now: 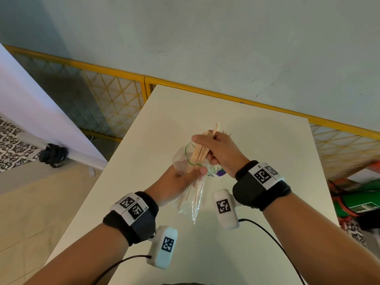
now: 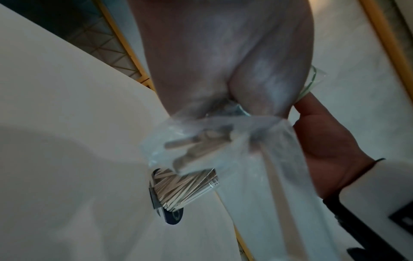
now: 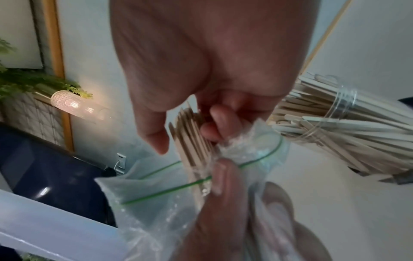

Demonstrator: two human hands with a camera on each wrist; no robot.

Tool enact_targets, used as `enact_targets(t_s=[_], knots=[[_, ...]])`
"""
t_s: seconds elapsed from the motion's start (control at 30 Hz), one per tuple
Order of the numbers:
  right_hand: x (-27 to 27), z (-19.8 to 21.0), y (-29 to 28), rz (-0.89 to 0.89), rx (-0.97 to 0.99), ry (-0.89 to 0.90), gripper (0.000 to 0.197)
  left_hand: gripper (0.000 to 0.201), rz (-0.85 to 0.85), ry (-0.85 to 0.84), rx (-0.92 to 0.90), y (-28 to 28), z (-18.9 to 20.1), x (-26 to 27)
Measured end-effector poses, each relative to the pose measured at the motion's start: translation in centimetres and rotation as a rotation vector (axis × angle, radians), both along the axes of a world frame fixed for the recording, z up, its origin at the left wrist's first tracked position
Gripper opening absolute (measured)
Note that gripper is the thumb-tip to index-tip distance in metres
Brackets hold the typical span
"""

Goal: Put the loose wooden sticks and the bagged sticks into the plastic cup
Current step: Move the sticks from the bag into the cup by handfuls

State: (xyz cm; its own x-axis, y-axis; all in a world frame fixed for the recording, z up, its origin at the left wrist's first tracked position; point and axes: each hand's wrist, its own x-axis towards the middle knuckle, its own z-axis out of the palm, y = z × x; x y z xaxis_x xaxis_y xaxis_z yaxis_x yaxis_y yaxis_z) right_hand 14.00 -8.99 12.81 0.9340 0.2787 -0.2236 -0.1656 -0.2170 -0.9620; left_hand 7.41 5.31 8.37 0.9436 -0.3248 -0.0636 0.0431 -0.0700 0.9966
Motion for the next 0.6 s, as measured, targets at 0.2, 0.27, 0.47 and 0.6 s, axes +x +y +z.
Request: enact_targets(t_s=[0.2,0.27,0.47,0.6], knots=[[0.4,-0.5,0.5,0.074,-0.340,-0.119,0.038,0.034,0.013,0.128,-0.111,-0.3,-0.2,0.0],[0.4,-0.4,0.3,0.075,-0.367,-0.168,0.034,0.043,0.015,0.167,-0.130,-0.1,-0.7,0.2],[1.2,0.6,-0.7,-0.027,-0.307,-0.150,0.033,0.069,0.052,0.222,-0.084,1.1,-2.0,0.7],[1.6,0.9,-0.9,-0.092,-0.303,-0.196,0.032,0.076,0.056,0.233,-0.062,1.4,-2.4,0.8]])
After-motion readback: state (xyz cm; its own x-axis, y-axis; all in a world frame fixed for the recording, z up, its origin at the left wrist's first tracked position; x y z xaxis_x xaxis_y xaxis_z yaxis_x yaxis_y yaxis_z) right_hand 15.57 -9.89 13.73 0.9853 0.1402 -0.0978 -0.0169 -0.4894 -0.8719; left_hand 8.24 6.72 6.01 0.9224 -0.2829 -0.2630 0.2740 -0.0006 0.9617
